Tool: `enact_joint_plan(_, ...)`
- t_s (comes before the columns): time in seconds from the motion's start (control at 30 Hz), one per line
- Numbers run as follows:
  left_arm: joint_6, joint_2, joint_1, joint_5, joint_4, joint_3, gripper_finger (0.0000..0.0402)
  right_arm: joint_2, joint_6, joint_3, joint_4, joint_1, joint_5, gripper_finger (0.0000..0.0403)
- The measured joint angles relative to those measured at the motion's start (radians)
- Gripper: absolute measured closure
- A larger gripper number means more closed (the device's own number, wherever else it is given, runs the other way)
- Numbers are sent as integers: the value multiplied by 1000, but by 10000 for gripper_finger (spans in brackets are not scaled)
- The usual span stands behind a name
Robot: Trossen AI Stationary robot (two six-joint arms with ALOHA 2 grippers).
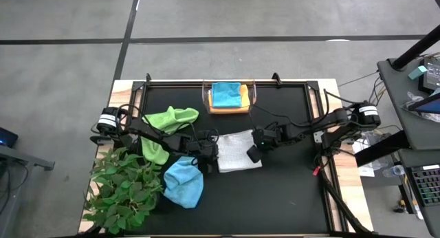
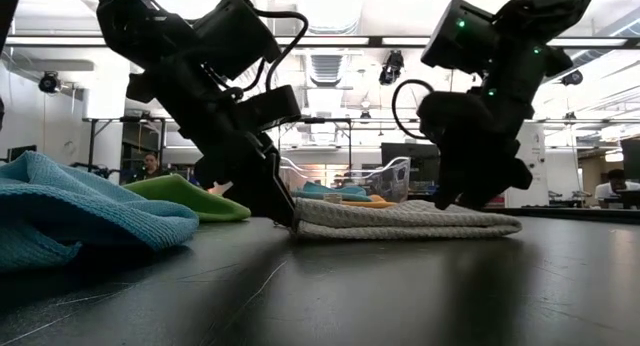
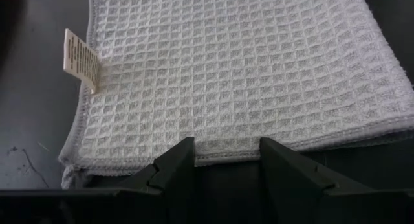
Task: Fold microfiber towels
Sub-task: Fold the gray microfiber cloth
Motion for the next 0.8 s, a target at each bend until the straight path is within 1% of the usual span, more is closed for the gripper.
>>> enact_joint_plan(0.1,0,0,0,0,0,0,240,0,4,0,12,0,9,236)
enact_joint_plan(0.33,0,0,0,1,0,0,240,5,-28,0,11,0,17,344)
enact_joint_plan(0.43,5,-16,-1,2,-25,-1,240,-1,-41,8,-22,0,18,381)
enact_joint_plan(0.57,8,-51,-1,3,-72,-2,240,-11,-60,45,-125,-10,20,392)
enact_joint_plan(0.7,7,-63,-1,6,-58,-6,240,-14,-99,110,-272,-29,62,393)
enact_joint_plan(0.8,1,-43,-1,6,-24,-7,240,-14,-119,166,-378,-45,100,393)
